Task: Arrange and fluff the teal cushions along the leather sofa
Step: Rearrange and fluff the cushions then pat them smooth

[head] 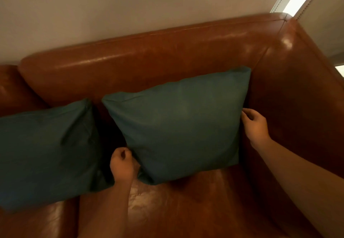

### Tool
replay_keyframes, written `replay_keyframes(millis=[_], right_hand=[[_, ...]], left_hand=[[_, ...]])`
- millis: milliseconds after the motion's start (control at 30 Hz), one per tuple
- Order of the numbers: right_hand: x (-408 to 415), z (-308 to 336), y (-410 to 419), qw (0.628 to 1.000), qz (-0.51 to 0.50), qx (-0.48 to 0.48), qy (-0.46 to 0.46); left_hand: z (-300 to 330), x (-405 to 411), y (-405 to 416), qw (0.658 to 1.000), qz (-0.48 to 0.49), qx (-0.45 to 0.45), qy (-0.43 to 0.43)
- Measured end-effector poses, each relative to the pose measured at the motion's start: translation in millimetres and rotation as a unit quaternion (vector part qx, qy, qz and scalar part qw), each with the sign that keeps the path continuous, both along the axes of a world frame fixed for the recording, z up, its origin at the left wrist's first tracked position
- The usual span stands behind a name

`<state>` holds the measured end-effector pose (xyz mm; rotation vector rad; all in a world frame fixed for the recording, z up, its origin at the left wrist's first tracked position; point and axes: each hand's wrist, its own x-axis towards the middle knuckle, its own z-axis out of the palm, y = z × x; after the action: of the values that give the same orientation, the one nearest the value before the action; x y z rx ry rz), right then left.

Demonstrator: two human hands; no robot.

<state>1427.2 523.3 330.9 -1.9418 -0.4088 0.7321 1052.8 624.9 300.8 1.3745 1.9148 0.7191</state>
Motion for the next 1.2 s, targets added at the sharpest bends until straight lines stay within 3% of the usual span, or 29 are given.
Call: replay_keyframes(millis=[100, 167, 233, 333, 433, 500, 567, 667, 867, 967, 1067, 1200], right_hand=[[6, 1, -2, 1.000, -0.007, -0.004, -0.003], [7, 2, -6, 1.000, -0.021, 0.006, 0.003], [0, 4, -13, 0.999, -0.019, 0.009, -0.026], [-27, 10, -28, 0.986, 0.000, 0.018, -0.166], [-73, 12, -36, 0.950, 0.067, 0.043, -0.301], [-98, 5, -34, 0.916, 0.147, 0.006, -0.372], [-110, -3, -27, 0.888, 0.191, -0.049, -0.415], [-106, -7, -15, 0.873, 0.200, -0.103, -0.433], [-78, -8, -13, 0.871, 0.187, -0.121, -0.437], [-59, -2, -20, 0.889, 0.153, -0.111, -0.418], [-49, 4, -27, 0.888, 0.180, -0.069, -0.418], [-43, 2, -24, 0.851, 0.262, -0.053, -0.453]], left_hand=[[-4, 6, -1, 0.991, 0.062, -0.056, -0.102], [-1, 6, -2, 0.990, 0.062, -0.064, -0.113], [8, 3, -5, 0.997, 0.053, -0.010, -0.047], [28, 12, -28, 0.986, 0.006, 0.162, 0.034], [38, 49, -63, 0.956, -0.148, 0.218, 0.130], [32, 76, -77, 0.914, -0.254, 0.232, 0.215], [24, 92, -70, 0.906, -0.262, 0.215, 0.252], [17, 96, -47, 0.931, -0.187, 0.162, 0.269], [10, 56, -7, 0.941, -0.119, 0.106, 0.300], [18, 26, 8, 0.956, -0.079, 0.101, 0.264], [30, 22, -1, 0.965, -0.118, 0.129, 0.196], [12, 24, -14, 0.955, -0.176, 0.080, 0.224]])
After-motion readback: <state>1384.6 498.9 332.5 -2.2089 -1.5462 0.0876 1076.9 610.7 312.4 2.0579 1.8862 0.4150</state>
